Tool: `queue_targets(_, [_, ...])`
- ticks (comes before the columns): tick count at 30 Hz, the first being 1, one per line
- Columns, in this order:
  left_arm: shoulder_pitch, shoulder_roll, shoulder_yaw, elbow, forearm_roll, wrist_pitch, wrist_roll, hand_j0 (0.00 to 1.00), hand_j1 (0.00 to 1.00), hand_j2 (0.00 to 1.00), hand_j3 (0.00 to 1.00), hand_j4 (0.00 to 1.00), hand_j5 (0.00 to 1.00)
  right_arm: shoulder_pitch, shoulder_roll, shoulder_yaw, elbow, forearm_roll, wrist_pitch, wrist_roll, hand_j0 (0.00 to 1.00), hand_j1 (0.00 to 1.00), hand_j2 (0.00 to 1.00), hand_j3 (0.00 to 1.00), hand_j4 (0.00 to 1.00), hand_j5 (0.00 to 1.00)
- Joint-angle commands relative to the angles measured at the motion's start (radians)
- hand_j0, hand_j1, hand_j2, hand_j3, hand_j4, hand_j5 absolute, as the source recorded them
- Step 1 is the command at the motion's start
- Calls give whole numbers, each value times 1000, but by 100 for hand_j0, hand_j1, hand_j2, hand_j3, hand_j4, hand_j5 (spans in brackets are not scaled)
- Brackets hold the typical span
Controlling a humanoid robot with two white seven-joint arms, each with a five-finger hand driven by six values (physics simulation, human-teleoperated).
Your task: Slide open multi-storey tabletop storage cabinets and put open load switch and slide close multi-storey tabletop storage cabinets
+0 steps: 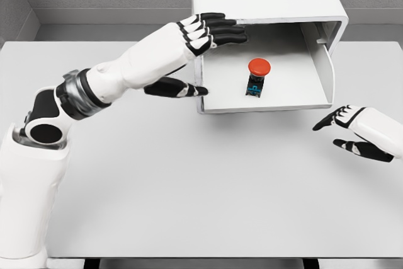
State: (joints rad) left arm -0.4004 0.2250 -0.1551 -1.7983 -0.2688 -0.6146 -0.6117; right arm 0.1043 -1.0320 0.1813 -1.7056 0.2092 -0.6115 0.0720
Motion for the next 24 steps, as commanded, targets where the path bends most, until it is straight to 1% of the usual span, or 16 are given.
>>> queue_targets(1, [8,106,111,-3,85,4,1,100,100,100,100,100,100,0,9,1,-9,-7,1,0,66,66,66,66,66,66])
queue_targets(2, [52,126,170,-3,102,4,1,100,100,100,100,100,100,0,9,1,-22,-7,1,0,66,66,66,66,66,66])
queue_targets(3, [117,165,242,2,117,4,1,100,100,100,100,100,100,0,15,1,-22,-5,1,0,66,66,66,66,66,66])
queue_targets(4, [181,183,318,5,135,4,1,100,100,100,100,100,100,0,17,1,-23,-5,1,0,66,66,66,66,66,66])
queue_targets(5, [229,188,380,13,142,4,1,100,100,100,100,100,100,0,17,3,-23,-5,1,0,66,66,66,66,66,66])
queue_targets(6, [258,188,428,36,140,4,1,100,100,100,100,100,100,0,17,3,-23,-5,1,0,66,66,66,66,66,66])
queue_targets(8, [304,188,486,152,140,4,1,100,100,100,100,100,100,-2,30,0,-23,-4,1,0,66,66,66,66,66,66])
queue_targets(9, [311,188,506,203,137,4,1,100,100,100,100,100,100,-2,30,1,-23,-4,1,0,66,66,66,66,66,66])
queue_targets(10, [324,186,519,253,134,4,1,100,100,100,100,100,100,-2,33,0,-22,-4,1,2,66,66,66,66,66,66])
queue_targets(12, [333,188,519,324,126,4,1,100,100,100,100,100,100,-6,47,1,-23,-1,1,2,66,66,66,66,66,66])
queue_targets(13, [348,188,517,346,115,4,1,100,100,100,100,100,100,-8,49,1,-22,1,1,2,66,66,66,66,66,66])
queue_targets(15, [354,178,513,358,68,4,1,100,100,100,100,100,100,-9,52,1,-22,1,1,3,66,66,66,66,66,66])
queue_targets(20, [367,175,511,372,62,4,1,100,100,100,100,100,100,-12,56,3,-20,3,1,3,66,66,66,66,66,66])
queue_targets(22, [367,174,506,372,60,4,1,100,100,100,100,100,100,-40,73,13,-19,12,1,5,66,66,66,66,66,66])
queue_targets(24, [367,174,499,379,50,4,1,100,100,100,100,100,100,-61,75,36,-19,12,1,6,66,66,66,66,66,66])
